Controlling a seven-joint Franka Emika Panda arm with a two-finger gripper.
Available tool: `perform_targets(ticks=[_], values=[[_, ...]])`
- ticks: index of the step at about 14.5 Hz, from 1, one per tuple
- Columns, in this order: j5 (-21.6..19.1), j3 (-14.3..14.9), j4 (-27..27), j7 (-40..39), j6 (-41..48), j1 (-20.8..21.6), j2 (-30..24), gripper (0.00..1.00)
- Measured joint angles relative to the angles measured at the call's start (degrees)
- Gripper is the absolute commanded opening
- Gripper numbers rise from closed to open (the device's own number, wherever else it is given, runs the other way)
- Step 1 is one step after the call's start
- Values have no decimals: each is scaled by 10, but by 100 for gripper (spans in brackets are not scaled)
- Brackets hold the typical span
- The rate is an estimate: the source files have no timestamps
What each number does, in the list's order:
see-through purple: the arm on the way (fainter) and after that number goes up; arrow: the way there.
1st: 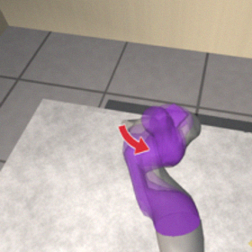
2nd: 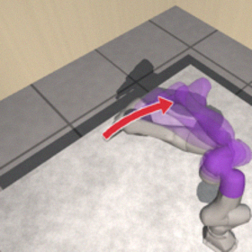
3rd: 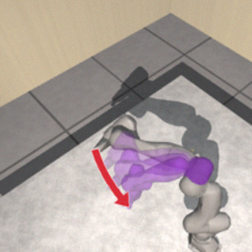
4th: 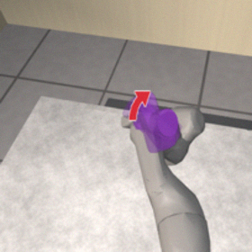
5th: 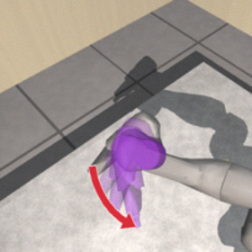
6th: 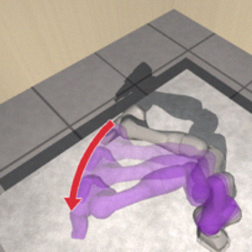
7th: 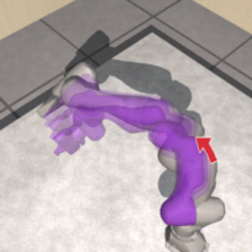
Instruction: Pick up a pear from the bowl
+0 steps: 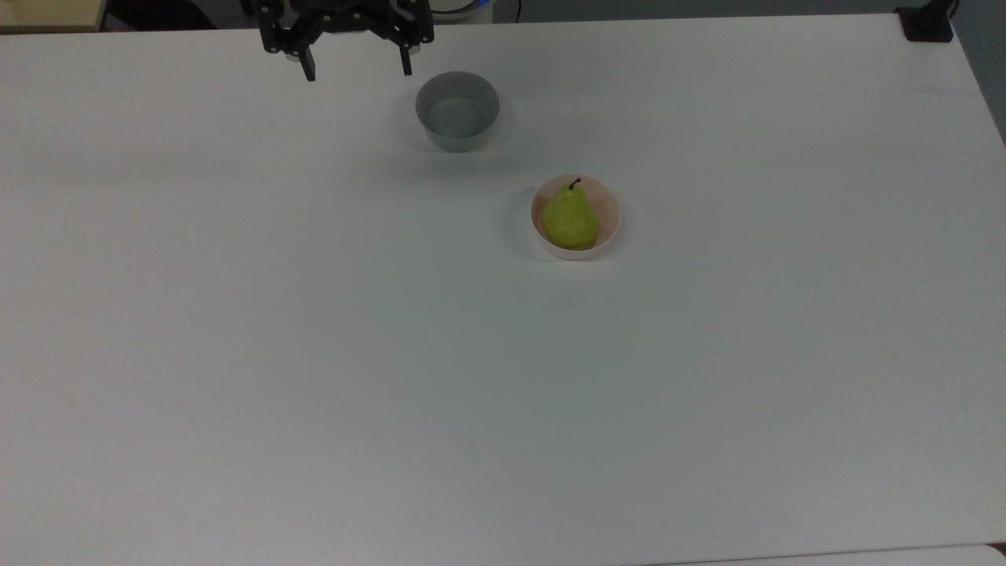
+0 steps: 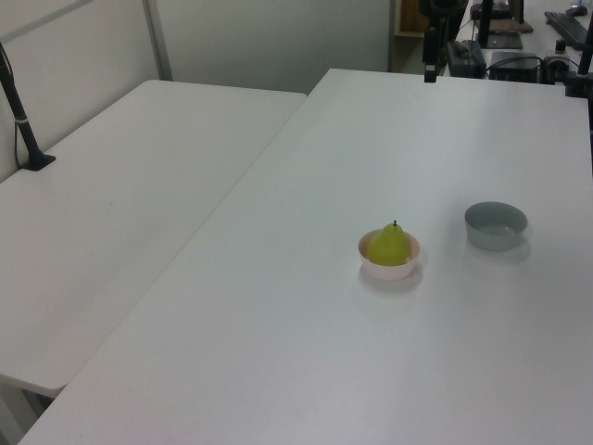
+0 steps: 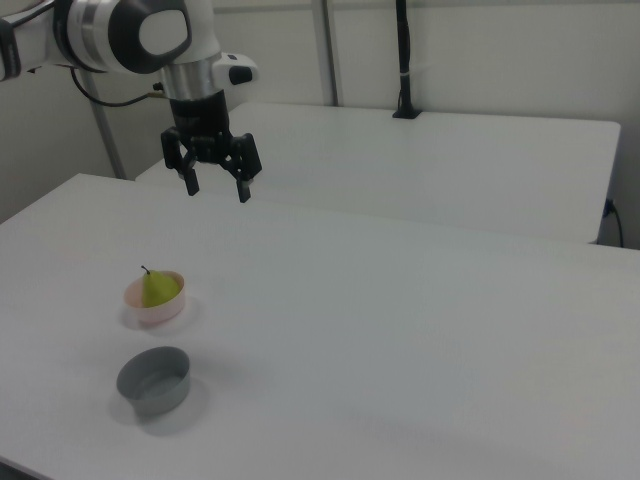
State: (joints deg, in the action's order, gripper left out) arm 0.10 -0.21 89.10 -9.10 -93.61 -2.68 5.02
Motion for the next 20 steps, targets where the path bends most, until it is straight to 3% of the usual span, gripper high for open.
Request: perform_targets(ticks=[2, 6, 9, 20], values=[[0, 7, -1, -3, 2, 36, 0, 100], [0, 76, 2, 29, 3, 168, 7, 100], [0, 89, 4, 54, 4, 223, 30, 100], [17, 92, 3, 83, -28, 280, 158, 100]])
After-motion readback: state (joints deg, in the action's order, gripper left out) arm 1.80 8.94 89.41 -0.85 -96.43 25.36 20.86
